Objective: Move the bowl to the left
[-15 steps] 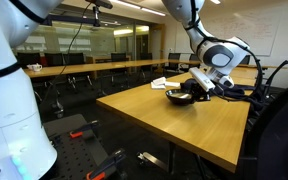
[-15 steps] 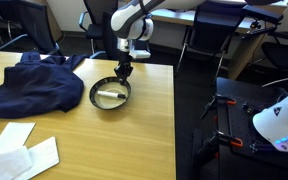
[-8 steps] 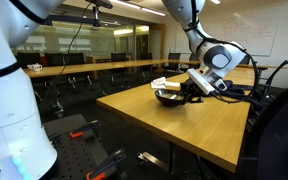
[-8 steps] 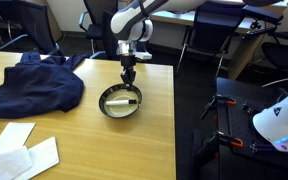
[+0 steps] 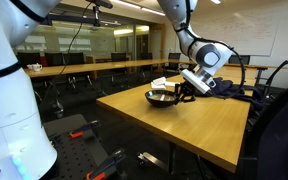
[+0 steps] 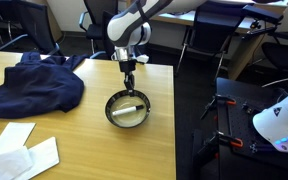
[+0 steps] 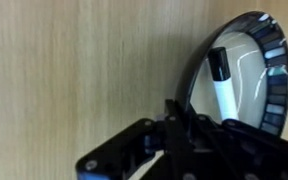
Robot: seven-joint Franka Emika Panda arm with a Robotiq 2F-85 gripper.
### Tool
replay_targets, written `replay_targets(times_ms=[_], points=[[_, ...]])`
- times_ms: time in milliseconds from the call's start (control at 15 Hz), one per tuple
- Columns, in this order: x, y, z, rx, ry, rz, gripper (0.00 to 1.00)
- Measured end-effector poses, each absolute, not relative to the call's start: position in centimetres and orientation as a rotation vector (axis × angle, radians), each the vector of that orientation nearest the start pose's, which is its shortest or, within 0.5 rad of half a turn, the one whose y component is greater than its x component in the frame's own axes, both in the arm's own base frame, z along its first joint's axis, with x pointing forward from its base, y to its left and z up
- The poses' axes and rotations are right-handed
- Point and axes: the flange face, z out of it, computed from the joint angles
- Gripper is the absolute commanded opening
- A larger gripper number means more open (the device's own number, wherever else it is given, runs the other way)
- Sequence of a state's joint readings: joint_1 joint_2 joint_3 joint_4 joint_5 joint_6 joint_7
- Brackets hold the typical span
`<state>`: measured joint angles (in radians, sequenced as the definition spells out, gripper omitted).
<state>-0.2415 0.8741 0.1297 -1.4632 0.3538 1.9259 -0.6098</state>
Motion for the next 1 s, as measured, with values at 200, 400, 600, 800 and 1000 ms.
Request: replay_targets(times_ms=[200,400,600,800,1000], points=[[65.9,-5.1,14.2,-2.568,-0.449,0.326,0.03],[65.0,-4.4,14.3,-2.571,-0.497,0.318,0.03],[64.5,-3.9,14.5,-2.575,-0.503,0.311,0.43],[64.4,-3.9,15.9,-2.58,-0.504,0.294,0.67],[64.4,-4.4,18.0,-2.594,-0.499,0.263,0.89]])
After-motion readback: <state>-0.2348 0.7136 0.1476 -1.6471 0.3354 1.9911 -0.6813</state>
